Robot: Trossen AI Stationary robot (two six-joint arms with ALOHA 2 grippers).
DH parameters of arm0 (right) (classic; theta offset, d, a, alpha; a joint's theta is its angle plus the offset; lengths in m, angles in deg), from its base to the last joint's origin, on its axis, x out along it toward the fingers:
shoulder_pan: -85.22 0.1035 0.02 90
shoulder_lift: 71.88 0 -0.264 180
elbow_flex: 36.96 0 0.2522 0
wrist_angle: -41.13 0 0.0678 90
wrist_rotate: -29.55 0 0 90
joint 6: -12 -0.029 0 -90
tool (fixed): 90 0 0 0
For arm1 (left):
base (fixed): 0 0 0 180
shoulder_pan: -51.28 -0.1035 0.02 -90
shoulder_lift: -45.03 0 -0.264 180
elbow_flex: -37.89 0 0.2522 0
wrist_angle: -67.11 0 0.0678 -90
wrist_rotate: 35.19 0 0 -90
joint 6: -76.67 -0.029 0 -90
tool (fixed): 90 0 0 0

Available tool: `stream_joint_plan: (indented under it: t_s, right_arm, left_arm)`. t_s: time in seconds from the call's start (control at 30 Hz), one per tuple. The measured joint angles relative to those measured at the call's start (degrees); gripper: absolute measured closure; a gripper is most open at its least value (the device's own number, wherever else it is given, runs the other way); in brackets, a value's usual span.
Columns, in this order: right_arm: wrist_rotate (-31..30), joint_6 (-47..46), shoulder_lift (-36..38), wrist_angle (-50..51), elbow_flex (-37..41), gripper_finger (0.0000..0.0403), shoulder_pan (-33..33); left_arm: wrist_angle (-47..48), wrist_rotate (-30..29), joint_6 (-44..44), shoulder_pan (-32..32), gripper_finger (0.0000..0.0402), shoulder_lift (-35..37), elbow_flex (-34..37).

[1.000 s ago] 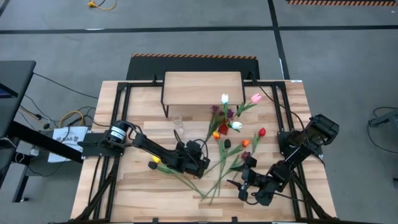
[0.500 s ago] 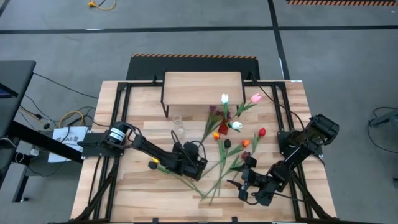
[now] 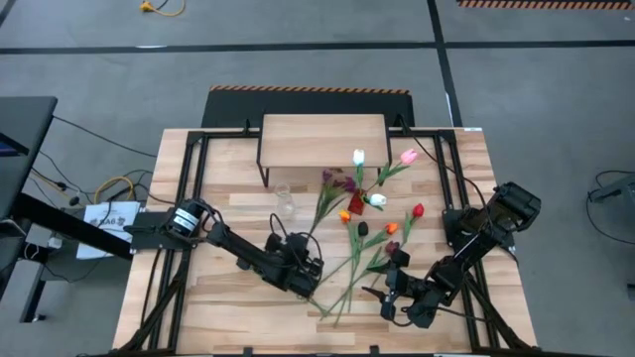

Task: Pick and place flowers into a vace then onto a shelf
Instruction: Put the purple flowers into the red flower vase

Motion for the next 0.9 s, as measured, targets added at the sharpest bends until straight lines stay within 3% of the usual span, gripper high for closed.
stream_joint_plan:
  t_s: [0.2,0.57,0.77,0.9]
  right_arm:
    - [0.0,0.0,0.0,0.0,0.0,0.0159,0.0]
    - [0.0,0.0,0.0,0.0,0.0,0.0159,0.0]
    - [0.0,0.0,0.0,-0.2,0.0,0.0159,0.0]
    - [0.0,0.0,0.0,-0.2,0.0,0.0159,0.0]
  left_arm:
    - [6.9,2.7,1.6,2.1,0.0401,-0.1,-2.9]
    - [10.4,5.5,4.3,5.9,0.0401,0.1,-3.3]
    - [19.2,7.4,7.6,7.7,0.0401,-0.1,-6.2]
    - [24.5,5.3,8.6,8.1,0.0401,-0.1,-9.3]
